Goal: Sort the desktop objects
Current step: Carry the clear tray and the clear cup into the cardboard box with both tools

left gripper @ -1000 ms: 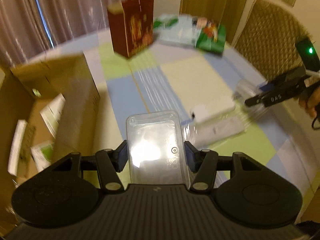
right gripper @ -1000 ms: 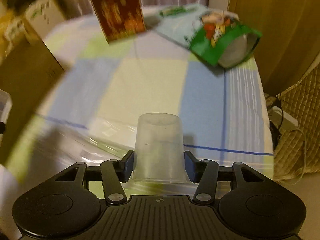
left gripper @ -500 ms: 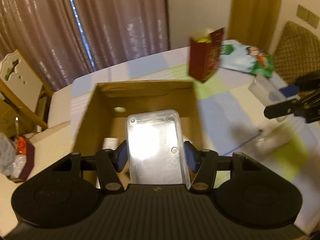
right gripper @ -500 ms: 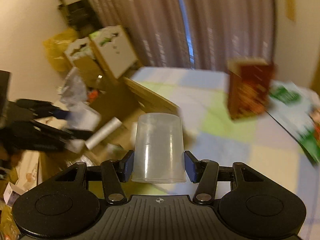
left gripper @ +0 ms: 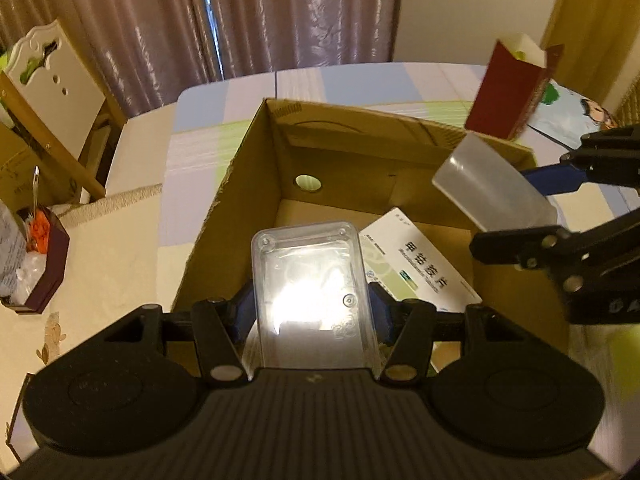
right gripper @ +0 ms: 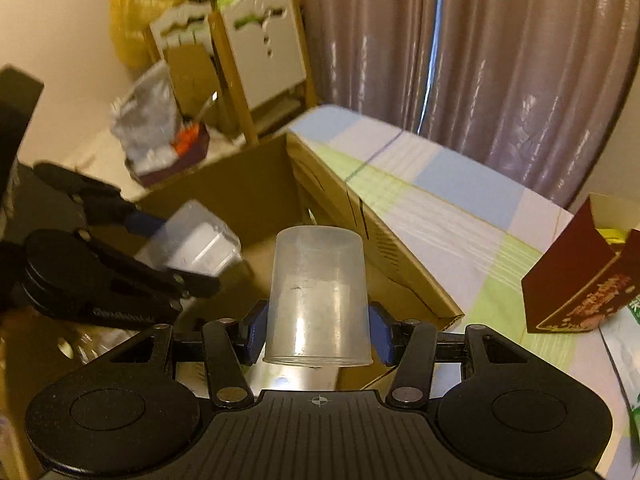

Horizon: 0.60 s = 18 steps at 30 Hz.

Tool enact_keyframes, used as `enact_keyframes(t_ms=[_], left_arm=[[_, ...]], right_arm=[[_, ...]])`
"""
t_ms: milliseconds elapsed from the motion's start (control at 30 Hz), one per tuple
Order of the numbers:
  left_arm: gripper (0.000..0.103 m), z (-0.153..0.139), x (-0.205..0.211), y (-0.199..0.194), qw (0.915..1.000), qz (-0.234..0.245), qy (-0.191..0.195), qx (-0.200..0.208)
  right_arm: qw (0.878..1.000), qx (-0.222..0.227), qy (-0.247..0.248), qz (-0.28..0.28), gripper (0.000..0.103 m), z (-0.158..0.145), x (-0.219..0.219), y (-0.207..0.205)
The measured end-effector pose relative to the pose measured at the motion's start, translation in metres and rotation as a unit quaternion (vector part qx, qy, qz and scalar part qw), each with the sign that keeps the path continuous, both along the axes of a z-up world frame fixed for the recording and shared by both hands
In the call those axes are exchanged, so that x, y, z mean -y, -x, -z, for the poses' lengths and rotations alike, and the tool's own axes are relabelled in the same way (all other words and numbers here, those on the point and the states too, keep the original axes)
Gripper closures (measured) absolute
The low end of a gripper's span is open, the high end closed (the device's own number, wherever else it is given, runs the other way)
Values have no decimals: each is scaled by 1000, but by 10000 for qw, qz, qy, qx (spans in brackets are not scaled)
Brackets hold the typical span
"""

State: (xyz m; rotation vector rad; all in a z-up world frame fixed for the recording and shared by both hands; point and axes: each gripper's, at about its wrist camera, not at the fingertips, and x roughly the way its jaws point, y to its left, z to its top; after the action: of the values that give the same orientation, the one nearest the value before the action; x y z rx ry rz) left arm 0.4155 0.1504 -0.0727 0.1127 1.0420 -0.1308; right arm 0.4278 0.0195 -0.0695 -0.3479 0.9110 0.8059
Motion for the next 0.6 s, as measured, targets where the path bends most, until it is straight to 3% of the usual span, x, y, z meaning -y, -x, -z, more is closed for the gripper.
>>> enact_keyframes(t_ms=[333,600], left_arm=[[49,31,15,-20,9995,133,-226,-178],[49,46,17,-24,9992,101,-261,-287]], right_arm=[[9970,-63,680,-363,51,27,-15,-17],[9889,-54,999,-1096,51,35,-11,-24]])
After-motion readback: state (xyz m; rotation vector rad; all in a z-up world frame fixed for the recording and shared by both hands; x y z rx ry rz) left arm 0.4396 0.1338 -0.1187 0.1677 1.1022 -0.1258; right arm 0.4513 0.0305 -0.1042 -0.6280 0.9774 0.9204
